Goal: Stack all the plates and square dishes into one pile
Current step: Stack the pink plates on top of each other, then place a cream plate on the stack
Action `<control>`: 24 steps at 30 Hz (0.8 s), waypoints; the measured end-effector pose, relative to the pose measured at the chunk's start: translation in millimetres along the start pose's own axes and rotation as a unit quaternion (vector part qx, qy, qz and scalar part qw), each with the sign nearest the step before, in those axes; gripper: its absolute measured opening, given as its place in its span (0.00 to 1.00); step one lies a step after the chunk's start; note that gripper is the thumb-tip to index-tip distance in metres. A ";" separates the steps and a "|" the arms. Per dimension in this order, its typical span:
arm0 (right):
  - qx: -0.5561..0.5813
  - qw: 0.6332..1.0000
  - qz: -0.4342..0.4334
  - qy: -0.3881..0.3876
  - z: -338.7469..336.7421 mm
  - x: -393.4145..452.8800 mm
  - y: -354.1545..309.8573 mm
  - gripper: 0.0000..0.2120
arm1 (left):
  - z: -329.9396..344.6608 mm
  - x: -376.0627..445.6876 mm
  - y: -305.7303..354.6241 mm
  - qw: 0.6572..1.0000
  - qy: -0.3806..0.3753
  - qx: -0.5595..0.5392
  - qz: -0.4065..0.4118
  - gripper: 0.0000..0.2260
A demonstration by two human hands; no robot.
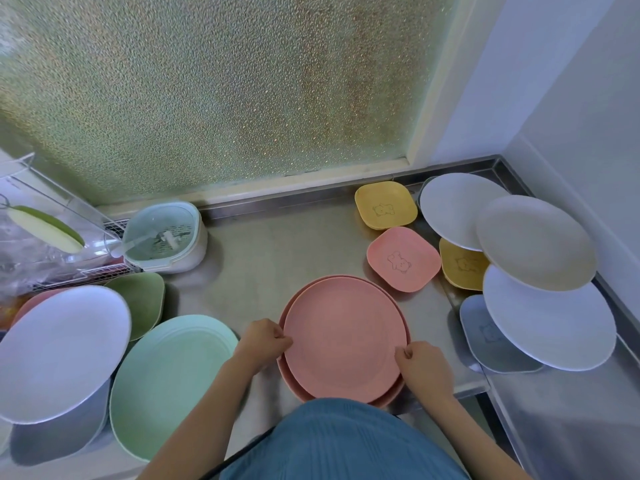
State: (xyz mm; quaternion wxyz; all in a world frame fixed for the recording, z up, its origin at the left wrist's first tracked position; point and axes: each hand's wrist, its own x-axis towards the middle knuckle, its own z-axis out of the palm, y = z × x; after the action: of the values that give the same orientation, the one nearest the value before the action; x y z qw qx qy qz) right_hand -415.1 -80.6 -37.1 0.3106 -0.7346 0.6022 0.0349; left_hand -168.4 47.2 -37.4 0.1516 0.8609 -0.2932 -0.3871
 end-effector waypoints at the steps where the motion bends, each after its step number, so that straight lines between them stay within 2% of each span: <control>1: 0.001 1.000 -0.006 0.003 1.0 -0.1 0.2 0.21 | 0.4 -0.2 1.1 1.000 0.006 -0.008 -0.001 0.11; 5: -0.006 1.000 -0.025 0.004 0.9 3.0 -4.8 0.20 | -3.0 1.7 4.4 0.999 0.024 -0.021 -0.004 0.13; 9: 0.012 1.000 -0.019 -0.003 -12.4 16.0 -3.6 0.20 | -11.0 4.0 7.2 0.996 0.026 0.083 -0.017 0.14; 11: 0.016 0.998 -0.015 0.052 -32.8 31.3 -0.7 0.19 | -13.1 6.4 10.2 0.992 0.063 0.113 -0.016 0.19; 13: 0.005 0.990 -0.007 0.141 -61.2 54.5 3.6 0.15 | -13.9 10.5 16.5 0.988 0.100 0.117 -0.008 0.21; 17: -0.003 0.958 -0.013 0.285 -113.6 109.9 20.0 0.08 | -8.4 21.7 42.4 0.983 0.145 0.110 0.024 0.19; 21: -0.079 0.960 0.019 0.268 -125.8 146.2 40.4 0.13 | 7.7 29.6 70.4 0.977 0.134 0.158 0.055 0.21; 24: -0.121 0.957 0.023 0.264 -117.9 157.8 50.1 0.12 | 19.0 32.3 82.5 0.972 0.122 0.186 0.070 0.21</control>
State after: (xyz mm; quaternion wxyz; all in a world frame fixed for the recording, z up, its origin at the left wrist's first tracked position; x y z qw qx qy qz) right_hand -455.6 -279.6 -30.2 0.0484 -0.7357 0.6708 -0.0805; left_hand -197.6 -38.1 -28.2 0.0502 0.8922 -0.3988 -0.2062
